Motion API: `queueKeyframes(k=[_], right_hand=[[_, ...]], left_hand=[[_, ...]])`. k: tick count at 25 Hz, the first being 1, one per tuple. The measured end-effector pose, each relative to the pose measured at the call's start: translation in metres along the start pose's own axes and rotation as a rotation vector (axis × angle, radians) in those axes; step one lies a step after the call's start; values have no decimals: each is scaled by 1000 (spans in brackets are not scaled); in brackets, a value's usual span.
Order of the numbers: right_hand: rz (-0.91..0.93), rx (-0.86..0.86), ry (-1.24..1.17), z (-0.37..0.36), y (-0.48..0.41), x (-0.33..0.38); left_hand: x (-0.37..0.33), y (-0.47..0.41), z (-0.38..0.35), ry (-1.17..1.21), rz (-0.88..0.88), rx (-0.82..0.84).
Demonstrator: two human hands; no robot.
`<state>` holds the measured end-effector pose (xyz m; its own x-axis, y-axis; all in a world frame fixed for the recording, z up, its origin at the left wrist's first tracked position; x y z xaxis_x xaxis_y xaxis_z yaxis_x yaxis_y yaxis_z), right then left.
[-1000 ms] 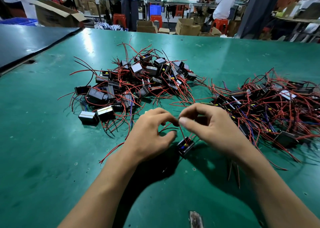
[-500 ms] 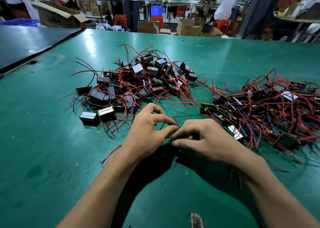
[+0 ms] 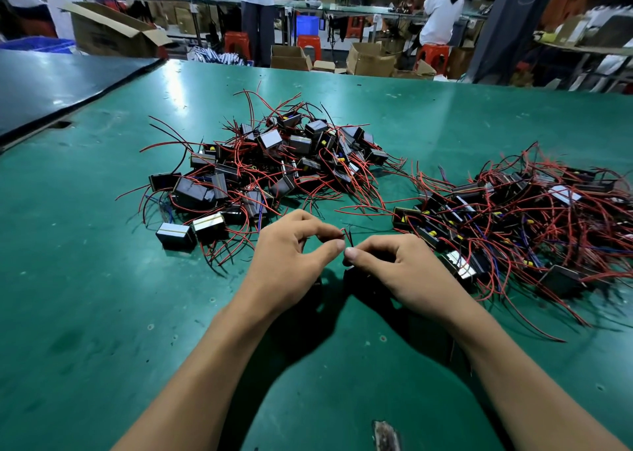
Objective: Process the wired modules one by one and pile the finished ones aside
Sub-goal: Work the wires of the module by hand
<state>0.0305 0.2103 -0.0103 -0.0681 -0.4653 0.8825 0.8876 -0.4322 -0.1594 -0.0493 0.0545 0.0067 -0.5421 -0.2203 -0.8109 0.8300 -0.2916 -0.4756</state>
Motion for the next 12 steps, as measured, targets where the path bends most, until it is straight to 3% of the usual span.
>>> queueKeyframes(k=[12], right_hand=[[8,3,20,-1,1,1]], left_hand=[[1,1,-3,-6,79,23]])
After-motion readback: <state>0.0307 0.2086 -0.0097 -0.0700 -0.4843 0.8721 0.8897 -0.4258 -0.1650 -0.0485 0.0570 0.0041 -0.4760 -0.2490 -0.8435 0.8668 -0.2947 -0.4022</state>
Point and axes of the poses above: each hand's wrist, its own y-axis away from the middle knuckle, its own z-axis out of the back of the hand, x = y × z, the point moved 4 cm from there along -y, towards the middle knuckle, and after that the axes turned 13 degrees about -x, right-handed, at the moved point
